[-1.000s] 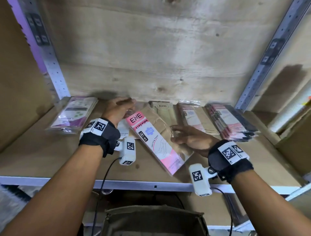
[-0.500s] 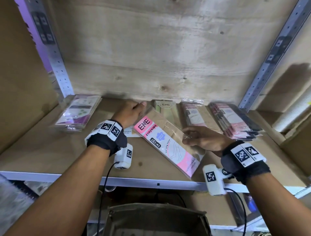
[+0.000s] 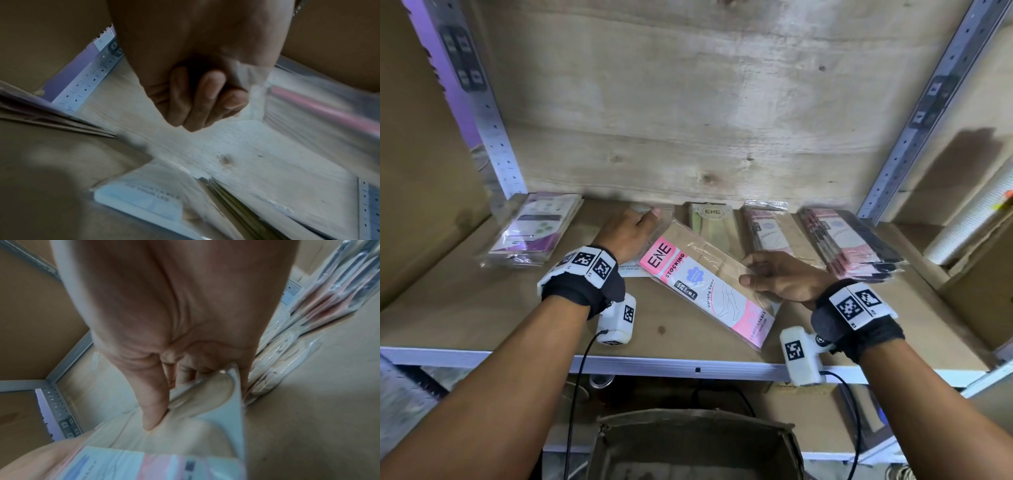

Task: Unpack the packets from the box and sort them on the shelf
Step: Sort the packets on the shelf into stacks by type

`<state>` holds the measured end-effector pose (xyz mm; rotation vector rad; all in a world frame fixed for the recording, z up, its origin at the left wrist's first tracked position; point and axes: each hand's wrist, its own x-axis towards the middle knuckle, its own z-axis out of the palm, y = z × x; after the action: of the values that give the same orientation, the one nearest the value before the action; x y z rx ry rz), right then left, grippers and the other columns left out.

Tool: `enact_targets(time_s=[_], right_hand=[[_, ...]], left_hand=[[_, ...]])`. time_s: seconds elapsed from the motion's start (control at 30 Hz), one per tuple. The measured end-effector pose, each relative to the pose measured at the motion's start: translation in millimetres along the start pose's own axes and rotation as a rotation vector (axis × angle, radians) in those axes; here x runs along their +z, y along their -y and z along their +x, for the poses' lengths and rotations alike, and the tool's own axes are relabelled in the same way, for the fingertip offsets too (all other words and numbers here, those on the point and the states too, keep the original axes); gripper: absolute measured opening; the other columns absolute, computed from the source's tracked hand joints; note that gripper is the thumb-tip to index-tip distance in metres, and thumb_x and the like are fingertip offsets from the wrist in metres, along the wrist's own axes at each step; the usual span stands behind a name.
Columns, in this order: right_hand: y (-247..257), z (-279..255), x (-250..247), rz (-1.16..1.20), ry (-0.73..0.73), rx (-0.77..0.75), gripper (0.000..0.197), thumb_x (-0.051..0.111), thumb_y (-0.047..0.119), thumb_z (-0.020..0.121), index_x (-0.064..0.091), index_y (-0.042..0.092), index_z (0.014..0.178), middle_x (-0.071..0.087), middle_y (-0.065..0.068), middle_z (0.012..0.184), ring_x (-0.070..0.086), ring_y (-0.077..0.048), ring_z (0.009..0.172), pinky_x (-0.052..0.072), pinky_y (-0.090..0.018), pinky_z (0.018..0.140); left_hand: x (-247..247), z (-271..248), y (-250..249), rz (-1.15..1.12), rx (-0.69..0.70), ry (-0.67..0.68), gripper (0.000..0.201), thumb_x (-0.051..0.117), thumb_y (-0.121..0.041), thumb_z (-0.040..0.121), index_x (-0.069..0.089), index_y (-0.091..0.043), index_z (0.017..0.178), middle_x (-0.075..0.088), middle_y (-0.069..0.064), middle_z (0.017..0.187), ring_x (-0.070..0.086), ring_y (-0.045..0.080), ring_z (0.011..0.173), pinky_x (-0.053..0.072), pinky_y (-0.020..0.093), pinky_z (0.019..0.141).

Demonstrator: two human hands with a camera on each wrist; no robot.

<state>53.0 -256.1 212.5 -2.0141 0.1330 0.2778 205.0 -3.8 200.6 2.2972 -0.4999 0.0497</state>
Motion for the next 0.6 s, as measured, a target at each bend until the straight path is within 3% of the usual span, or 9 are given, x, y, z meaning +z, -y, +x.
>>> enact_targets(time_s=[0.1, 0.2, 0.27, 0.33, 0.37, 0.47, 0.53, 0.6], right_hand=[[1, 1, 0, 0.006, 0.009, -0.012, 0.020, 0.061, 0.005, 0.095, 0.054, 0.000, 0.113, 0.039, -0.016, 0.076, 0.036, -0.016, 0.052, 0.031, -0.020, 0.042], [1, 2, 1, 0.042, 0.021, -0.036, 0.016, 0.061, 0.003, 0.094, 0.053, 0.001, 0.109, 0.039, -0.010, 0.067, 0.035, -0.017, 0.051, 0.025, -0.026, 0.045], [1, 3, 2, 0.057, 0.014, -0.040, 0.014, 0.061, 0.003, 0.094, 0.054, 0.003, 0.106, 0.044, -0.006, 0.061, 0.039, -0.014, 0.045, 0.026, -0.024, 0.043], [3, 3, 3, 0.082, 0.002, -0.051, 0.013, 0.062, 0.004, 0.093, 0.057, 0.004, 0.105, 0.050, -0.004, 0.060, 0.044, -0.012, 0.043, 0.030, -0.023, 0.043], [4, 3, 4, 0.102, -0.007, -0.059, 0.013, 0.063, 0.004, 0.092, 0.058, 0.004, 0.104, 0.052, -0.010, 0.066, 0.046, -0.018, 0.048, 0.031, -0.025, 0.047], [9, 5, 5, 0.191, -0.045, -0.074, 0.025, 0.061, 0.003, 0.093, 0.056, -0.007, 0.115, 0.051, -0.025, 0.095, 0.043, -0.035, 0.083, 0.031, -0.035, 0.065], [11, 9, 7, 0.297, -0.127, -0.067, 0.034, 0.061, 0.001, 0.092, 0.051, -0.011, 0.122, 0.050, -0.025, 0.104, 0.042, -0.034, 0.097, 0.032, -0.043, 0.076], [12, 13, 9, 0.414, -0.202, -0.075, 0.032, 0.063, 0.000, 0.091, 0.053, -0.006, 0.121, 0.052, -0.023, 0.107, 0.045, -0.033, 0.099, 0.037, -0.045, 0.080]], left_hand=[[-3, 1, 0, -0.100, -0.042, 0.033, 0.058, 0.038, -0.054, 0.100, 0.036, -0.016, 0.055, 0.040, -0.001, 0.045, 0.036, 0.016, 0.042, 0.028, 0.028, 0.053], [-4, 0, -1, -0.266, -0.062, 0.035, 0.057, 0.043, -0.050, 0.100, 0.035, -0.019, 0.052, 0.035, -0.009, 0.036, 0.031, 0.008, 0.034, 0.029, 0.022, 0.047], [-8, -1, -1, -0.344, -0.042, 0.024, 0.056, 0.043, -0.053, 0.098, 0.044, -0.018, 0.054, 0.042, -0.007, 0.035, 0.035, 0.005, 0.032, 0.032, 0.015, 0.039], [-16, -2, 1, -0.418, -0.089, -0.001, 0.057, 0.042, -0.063, 0.094, 0.056, -0.018, 0.063, 0.056, -0.006, 0.044, 0.045, 0.006, 0.037, 0.035, 0.015, 0.039], [-21, -1, 3, -0.442, -0.125, -0.027, 0.060, 0.040, -0.070, 0.091, 0.062, -0.019, 0.069, 0.063, -0.005, 0.051, 0.051, 0.008, 0.042, 0.038, 0.017, 0.041], [-30, 0, 6, -0.515, -0.156, -0.071, 0.069, 0.039, -0.079, 0.085, 0.072, -0.019, 0.086, 0.072, 0.004, 0.064, 0.061, 0.013, 0.049, 0.045, 0.021, 0.046], [-25, -4, 1, -0.596, -0.166, 0.000, 0.068, 0.044, -0.079, 0.082, 0.070, -0.017, 0.093, 0.072, 0.011, 0.072, 0.060, 0.016, 0.050, 0.045, 0.023, 0.047], [-13, -8, -4, -0.593, -0.188, 0.120, 0.073, 0.052, -0.081, 0.074, 0.067, -0.014, 0.099, 0.070, 0.010, 0.078, 0.060, 0.018, 0.053, 0.047, 0.024, 0.049]])
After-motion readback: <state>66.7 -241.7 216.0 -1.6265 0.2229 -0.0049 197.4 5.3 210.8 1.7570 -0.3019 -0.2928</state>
